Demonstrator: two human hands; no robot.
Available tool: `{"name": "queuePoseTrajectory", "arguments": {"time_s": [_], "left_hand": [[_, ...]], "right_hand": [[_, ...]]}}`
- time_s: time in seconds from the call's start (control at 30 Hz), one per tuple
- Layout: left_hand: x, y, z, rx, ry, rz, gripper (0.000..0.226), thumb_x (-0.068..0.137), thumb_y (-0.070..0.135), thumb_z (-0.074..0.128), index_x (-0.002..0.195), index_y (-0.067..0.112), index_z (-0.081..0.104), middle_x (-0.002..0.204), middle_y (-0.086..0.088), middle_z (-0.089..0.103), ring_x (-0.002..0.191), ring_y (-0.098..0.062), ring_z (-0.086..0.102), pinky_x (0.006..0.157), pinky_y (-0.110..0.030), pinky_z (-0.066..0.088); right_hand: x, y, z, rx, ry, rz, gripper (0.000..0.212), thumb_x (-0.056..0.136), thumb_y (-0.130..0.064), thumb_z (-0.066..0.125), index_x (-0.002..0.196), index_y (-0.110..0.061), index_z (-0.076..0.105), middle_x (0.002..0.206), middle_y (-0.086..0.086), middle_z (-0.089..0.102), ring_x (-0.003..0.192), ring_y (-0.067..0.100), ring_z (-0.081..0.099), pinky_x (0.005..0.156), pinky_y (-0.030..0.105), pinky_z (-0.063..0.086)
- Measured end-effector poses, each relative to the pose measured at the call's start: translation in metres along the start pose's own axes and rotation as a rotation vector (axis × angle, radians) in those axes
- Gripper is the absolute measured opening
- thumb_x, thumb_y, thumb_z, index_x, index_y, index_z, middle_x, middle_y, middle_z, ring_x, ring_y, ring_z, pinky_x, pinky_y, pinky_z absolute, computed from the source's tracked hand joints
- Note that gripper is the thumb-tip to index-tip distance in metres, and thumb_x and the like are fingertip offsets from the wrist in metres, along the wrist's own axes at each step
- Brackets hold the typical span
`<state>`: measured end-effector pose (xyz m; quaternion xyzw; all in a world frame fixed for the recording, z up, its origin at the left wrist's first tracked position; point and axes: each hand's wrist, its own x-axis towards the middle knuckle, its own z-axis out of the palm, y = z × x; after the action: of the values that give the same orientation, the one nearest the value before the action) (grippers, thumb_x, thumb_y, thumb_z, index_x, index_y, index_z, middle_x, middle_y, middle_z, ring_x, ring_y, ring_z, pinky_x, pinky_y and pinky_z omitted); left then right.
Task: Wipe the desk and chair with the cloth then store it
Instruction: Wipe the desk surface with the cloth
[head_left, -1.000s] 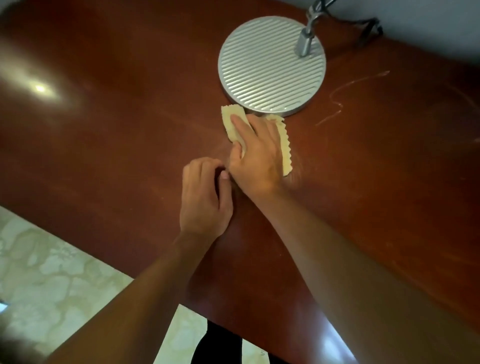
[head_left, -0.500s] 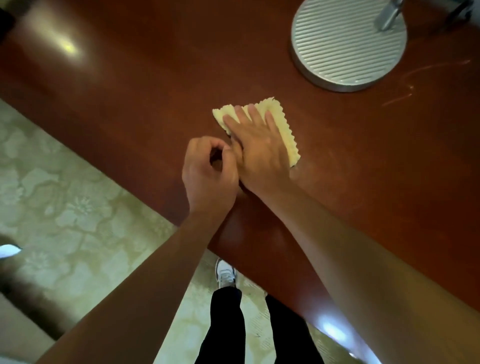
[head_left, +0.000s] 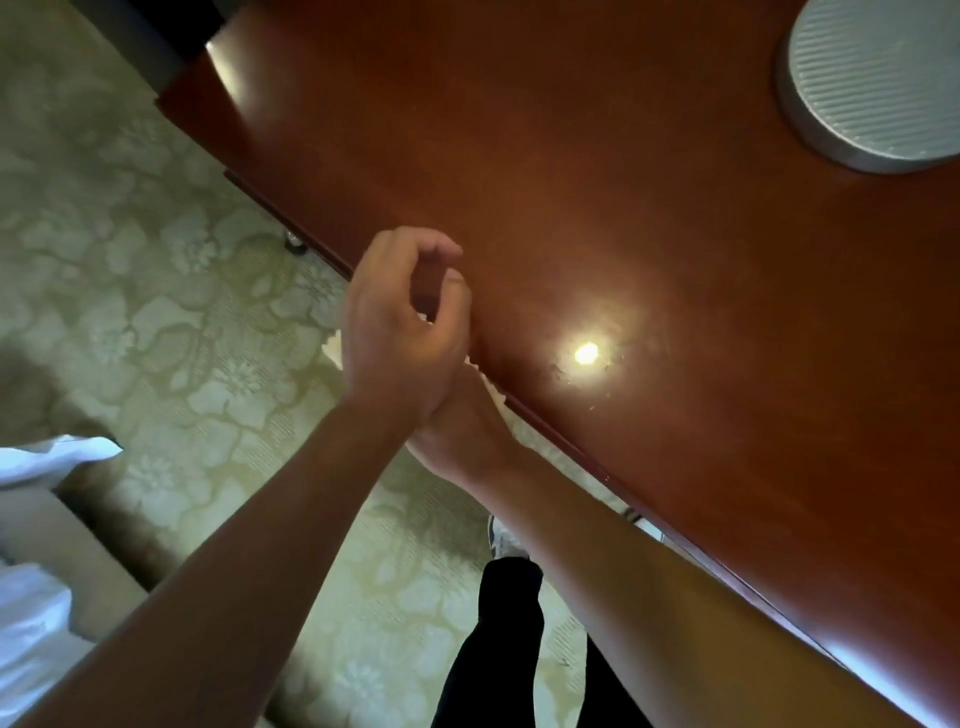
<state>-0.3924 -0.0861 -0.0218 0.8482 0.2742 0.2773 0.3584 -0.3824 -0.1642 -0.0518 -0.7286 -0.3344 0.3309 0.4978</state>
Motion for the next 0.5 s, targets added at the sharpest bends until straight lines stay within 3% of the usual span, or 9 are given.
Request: {"name": "queuePoseTrajectory", "arguments": {"time_s": [0.07, 0.13, 0.17, 0.3, 0.37, 0.43, 0.5], "left_hand": [[0.003, 0.007, 0.005, -0.040, -0.023, -0.018, 0.016, 0.088, 0.015, 0.053, 0.098, 0.010, 0.065, 0.094, 0.000, 0.063, 0.084, -0.013, 0.060, 0.073, -0.034, 0.054], [0.006, 0.021, 0.020, -0.065, -0.038, -0.009, 0.015, 0.088, 0.015, 0.053, 0.097, 0.011, 0.065, 0.096, 0.003, 0.062, 0.086, -0.014, 0.060, 0.075, -0.039, 0.054], [0.008, 0.029, 0.028, -0.061, -0.034, 0.018, 0.015, 0.089, 0.015, 0.053, 0.097, 0.011, 0.066, 0.097, 0.004, 0.061, 0.087, -0.015, 0.060, 0.075, -0.039, 0.053], [0.017, 0.068, 0.071, -0.116, -0.048, 0.110, 0.017, 0.093, 0.015, 0.052, 0.101, 0.009, 0.066, 0.101, 0.004, 0.061, 0.090, -0.004, 0.057, 0.078, -0.020, 0.048], [0.020, 0.081, 0.089, -0.132, -0.070, 0.142, 0.018, 0.093, 0.014, 0.052, 0.102, 0.008, 0.067, 0.102, 0.002, 0.063, 0.093, -0.004, 0.057, 0.081, -0.017, 0.046], [0.018, 0.089, 0.109, -0.135, -0.109, 0.172, 0.018, 0.091, 0.013, 0.053, 0.102, 0.008, 0.067, 0.102, 0.001, 0.064, 0.095, -0.007, 0.059, 0.083, -0.016, 0.045], [0.013, 0.091, 0.129, -0.114, -0.150, 0.167, 0.017, 0.091, 0.013, 0.054, 0.101, 0.009, 0.067, 0.102, 0.000, 0.063, 0.092, -0.008, 0.058, 0.082, -0.014, 0.043]], "right_hand": [[0.001, -0.002, -0.026, -0.073, 0.093, -0.050, 0.031, 0.089, -0.018, 0.056, 0.115, -0.005, 0.065, 0.097, 0.003, 0.070, 0.080, 0.011, 0.063, 0.079, 0.014, 0.049], [0.004, 0.000, -0.062, -0.203, 0.247, -0.134, 0.029, 0.093, -0.010, 0.057, 0.121, -0.011, 0.067, 0.118, 0.006, 0.070, 0.114, 0.017, 0.063, 0.114, 0.037, 0.038], [0.005, 0.003, -0.078, -0.274, 0.316, -0.164, 0.029, 0.095, -0.007, 0.055, 0.120, -0.011, 0.069, 0.126, 0.008, 0.067, 0.126, 0.022, 0.058, 0.119, 0.045, 0.030], [-0.009, 0.020, -0.156, -0.559, 0.510, -0.277, 0.044, 0.086, 0.008, 0.055, 0.128, -0.003, 0.063, 0.137, 0.017, 0.058, 0.136, 0.033, 0.047, 0.118, 0.051, 0.029], [-0.026, 0.026, -0.190, -0.652, 0.587, -0.303, 0.050, 0.085, 0.007, 0.049, 0.133, 0.001, 0.058, 0.139, 0.019, 0.055, 0.136, 0.036, 0.045, 0.118, 0.052, 0.028], [-0.044, 0.037, -0.210, -0.700, 0.658, -0.203, 0.050, 0.089, 0.002, 0.045, 0.139, 0.000, 0.053, 0.143, 0.017, 0.052, 0.140, 0.035, 0.041, 0.119, 0.050, 0.027], [-0.061, 0.061, -0.211, -0.665, 0.634, 0.012, 0.049, 0.099, -0.010, 0.041, 0.147, -0.005, 0.044, 0.150, 0.013, 0.046, 0.145, 0.031, 0.034, 0.120, 0.048, 0.026]]}}
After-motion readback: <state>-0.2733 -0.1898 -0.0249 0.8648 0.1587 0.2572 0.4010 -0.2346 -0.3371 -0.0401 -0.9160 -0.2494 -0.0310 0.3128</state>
